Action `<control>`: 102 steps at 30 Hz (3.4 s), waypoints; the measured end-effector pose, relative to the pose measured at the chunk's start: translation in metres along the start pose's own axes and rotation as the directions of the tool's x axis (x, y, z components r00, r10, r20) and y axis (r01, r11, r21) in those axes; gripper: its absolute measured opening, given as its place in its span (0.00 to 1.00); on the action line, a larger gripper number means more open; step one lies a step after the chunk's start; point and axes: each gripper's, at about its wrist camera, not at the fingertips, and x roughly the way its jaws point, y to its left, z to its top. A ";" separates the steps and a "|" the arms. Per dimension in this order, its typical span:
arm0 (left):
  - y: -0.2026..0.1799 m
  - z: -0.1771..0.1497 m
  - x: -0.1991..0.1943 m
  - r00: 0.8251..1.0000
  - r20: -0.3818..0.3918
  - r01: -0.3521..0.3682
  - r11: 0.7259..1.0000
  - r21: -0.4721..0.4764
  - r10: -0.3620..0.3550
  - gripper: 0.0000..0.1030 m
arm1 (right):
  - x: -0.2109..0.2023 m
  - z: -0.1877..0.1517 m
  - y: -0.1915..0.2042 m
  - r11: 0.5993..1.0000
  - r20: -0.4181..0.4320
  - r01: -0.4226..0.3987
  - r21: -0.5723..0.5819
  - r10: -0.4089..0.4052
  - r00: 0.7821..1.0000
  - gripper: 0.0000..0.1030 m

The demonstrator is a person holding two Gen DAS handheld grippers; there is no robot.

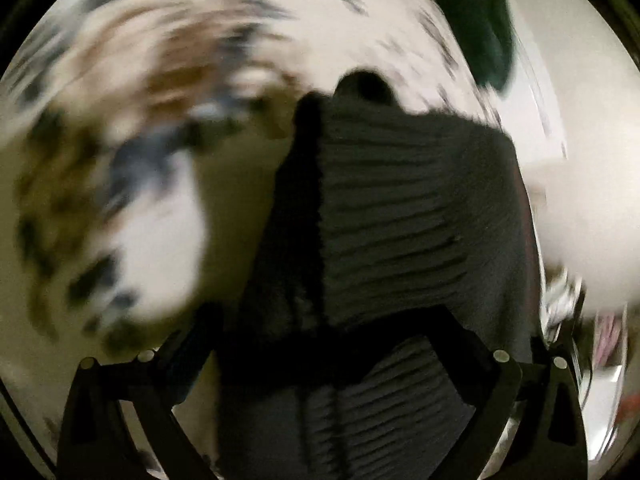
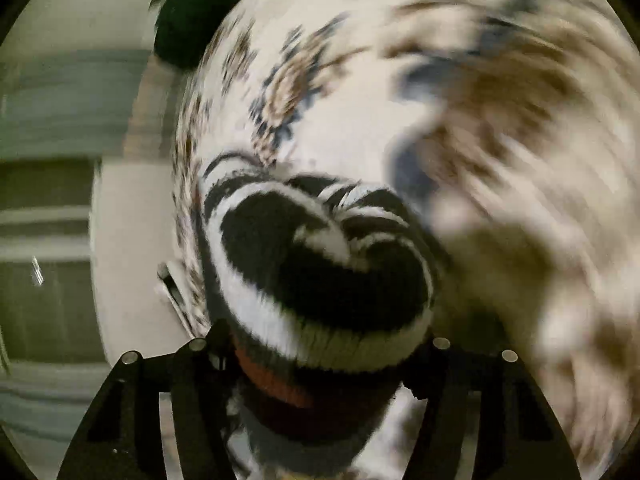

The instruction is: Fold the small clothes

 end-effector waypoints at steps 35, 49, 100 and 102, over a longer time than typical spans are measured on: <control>-0.158 0.022 -0.016 0.959 0.241 -0.262 0.784 0.563 0.147 0.08 | -0.053 0.033 0.045 0.826 0.155 0.418 -0.378 -0.388 0.908 0.89; -0.152 0.051 0.034 0.976 0.126 -0.216 0.833 0.510 0.175 0.08 | -0.070 0.008 0.012 0.897 0.086 0.352 -0.267 -0.341 0.936 0.23; -0.063 -0.022 0.018 0.975 -0.203 0.135 0.964 0.230 -0.088 0.60 | 0.011 0.008 -0.073 0.991 -0.415 -0.067 -0.115 0.013 0.910 0.79; -0.064 -0.019 0.014 0.975 -0.204 0.136 0.966 0.219 -0.091 0.47 | 0.004 0.004 -0.068 0.991 -0.380 -0.075 -0.109 0.028 0.925 0.68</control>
